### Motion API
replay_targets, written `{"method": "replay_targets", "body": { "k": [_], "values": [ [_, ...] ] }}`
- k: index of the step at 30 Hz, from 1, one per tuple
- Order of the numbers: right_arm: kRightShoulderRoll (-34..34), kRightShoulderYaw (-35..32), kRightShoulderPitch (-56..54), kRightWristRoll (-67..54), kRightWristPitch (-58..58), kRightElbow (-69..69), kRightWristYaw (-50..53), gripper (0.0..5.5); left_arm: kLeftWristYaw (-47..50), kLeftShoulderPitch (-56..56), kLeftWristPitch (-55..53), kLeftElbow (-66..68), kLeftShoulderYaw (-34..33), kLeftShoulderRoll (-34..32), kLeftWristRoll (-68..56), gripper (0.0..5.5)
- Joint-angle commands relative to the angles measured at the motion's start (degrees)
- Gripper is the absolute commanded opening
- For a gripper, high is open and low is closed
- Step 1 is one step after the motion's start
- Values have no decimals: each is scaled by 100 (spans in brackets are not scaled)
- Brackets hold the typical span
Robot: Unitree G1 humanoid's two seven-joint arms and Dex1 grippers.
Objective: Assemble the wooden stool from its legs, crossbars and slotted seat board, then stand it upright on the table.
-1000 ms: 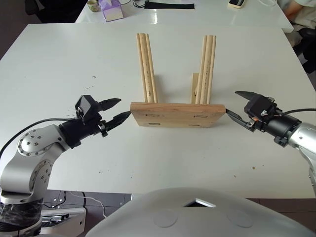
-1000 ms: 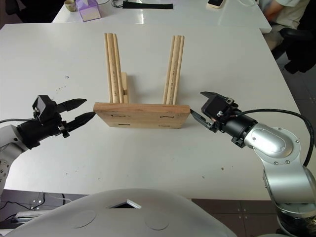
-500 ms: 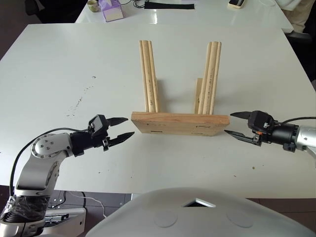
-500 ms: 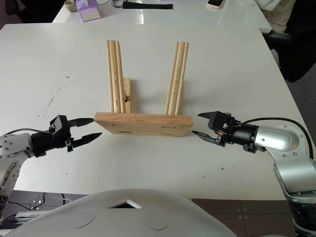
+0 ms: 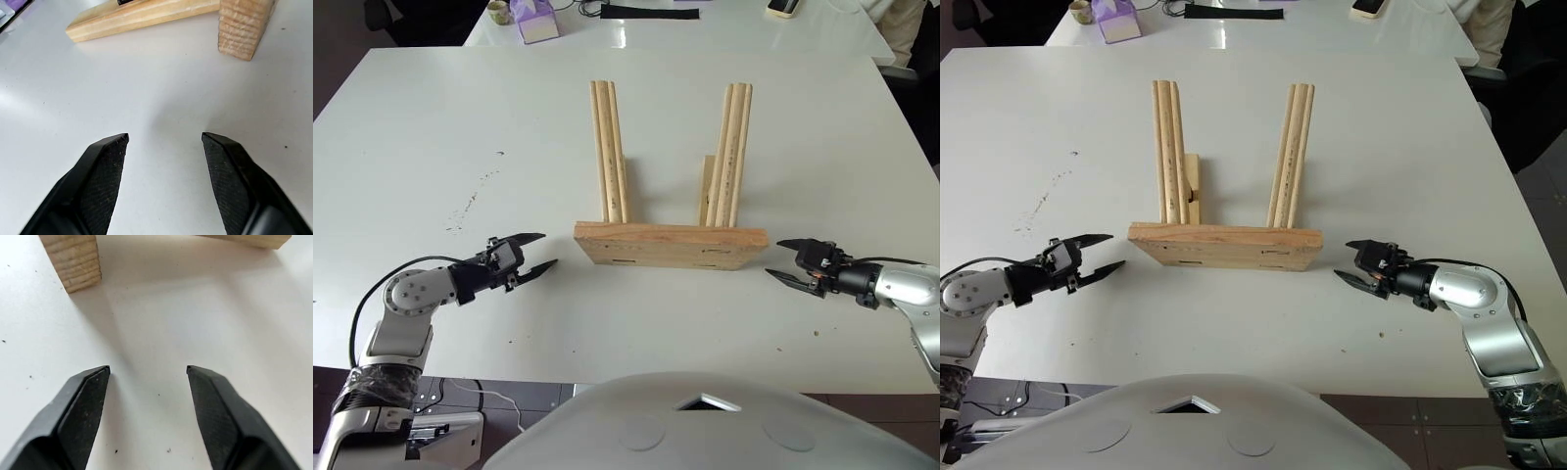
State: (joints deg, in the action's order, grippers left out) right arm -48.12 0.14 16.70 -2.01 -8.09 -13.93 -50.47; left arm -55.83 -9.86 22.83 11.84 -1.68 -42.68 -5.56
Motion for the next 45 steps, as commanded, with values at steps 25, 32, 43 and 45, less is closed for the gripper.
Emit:
{"method": "replay_targets", "body": {
  "k": [25,32,43,45],
  "values": [
    [277,900,-476,-247,99,176,-367,293,-345,177,-79,116,1115,99,-141,280],
    [251,1003,-1030,-403,121,648,-776,293,-719,486,-580,163,1286,176,-430,280],
    [390,1314,-1203,-387,99,703,-989,248,-830,740,-876,63,1557,385,-444,280],
    [391,1319,-1163,-400,79,655,-977,248,-825,833,-888,116,1590,428,-418,280]
  ]
}}
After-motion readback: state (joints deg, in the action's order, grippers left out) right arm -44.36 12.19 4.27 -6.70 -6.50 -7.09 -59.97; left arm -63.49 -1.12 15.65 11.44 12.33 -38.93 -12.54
